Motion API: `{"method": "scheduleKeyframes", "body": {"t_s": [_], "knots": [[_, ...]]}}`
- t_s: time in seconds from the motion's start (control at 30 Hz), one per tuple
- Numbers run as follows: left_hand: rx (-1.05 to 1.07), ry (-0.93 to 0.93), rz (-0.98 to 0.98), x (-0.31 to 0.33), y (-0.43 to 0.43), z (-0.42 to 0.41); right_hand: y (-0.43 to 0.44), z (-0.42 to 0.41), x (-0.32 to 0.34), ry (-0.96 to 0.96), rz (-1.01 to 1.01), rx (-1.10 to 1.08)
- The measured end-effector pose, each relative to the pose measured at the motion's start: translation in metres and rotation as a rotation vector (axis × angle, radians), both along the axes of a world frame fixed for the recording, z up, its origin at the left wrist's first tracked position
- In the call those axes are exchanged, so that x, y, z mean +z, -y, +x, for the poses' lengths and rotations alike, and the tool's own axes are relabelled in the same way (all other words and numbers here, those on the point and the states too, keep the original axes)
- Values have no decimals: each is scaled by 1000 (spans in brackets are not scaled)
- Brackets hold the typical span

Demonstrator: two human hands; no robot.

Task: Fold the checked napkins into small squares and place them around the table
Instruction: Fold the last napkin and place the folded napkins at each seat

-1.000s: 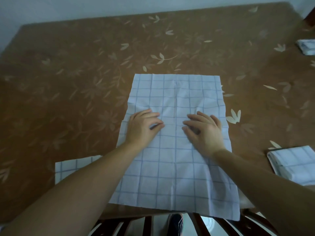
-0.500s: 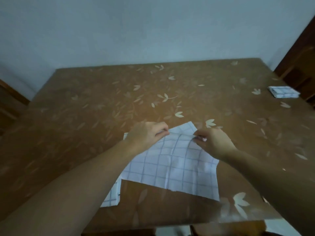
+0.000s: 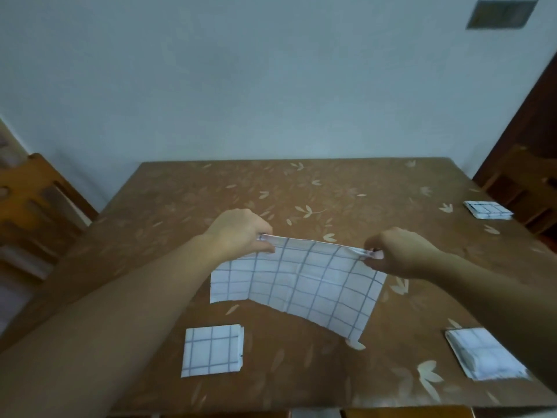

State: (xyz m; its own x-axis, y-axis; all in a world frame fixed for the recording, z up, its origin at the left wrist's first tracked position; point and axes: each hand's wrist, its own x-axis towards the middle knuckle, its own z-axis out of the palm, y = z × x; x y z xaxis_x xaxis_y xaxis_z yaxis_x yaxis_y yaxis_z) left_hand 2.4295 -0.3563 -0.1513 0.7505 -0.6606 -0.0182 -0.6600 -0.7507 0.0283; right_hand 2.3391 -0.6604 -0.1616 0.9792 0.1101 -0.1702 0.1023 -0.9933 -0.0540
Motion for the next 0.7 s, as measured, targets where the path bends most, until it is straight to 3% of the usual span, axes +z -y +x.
{"method": "scheduleKeyframes", "body": {"t_s": [0.2,0.4,0.57,0.7], "knots": [[94,-231,-63,14,-17,-7,-14,-5,26,106,319,-35],[46,-427,-508,33,26,-39,-58,-8,69,171,405,82],[49,-364,-658,42,33,-53,-69,-20,105,159,379,74],[67,-332,-724,56,20,-65,-74,-36,131,217,560,-15]]}}
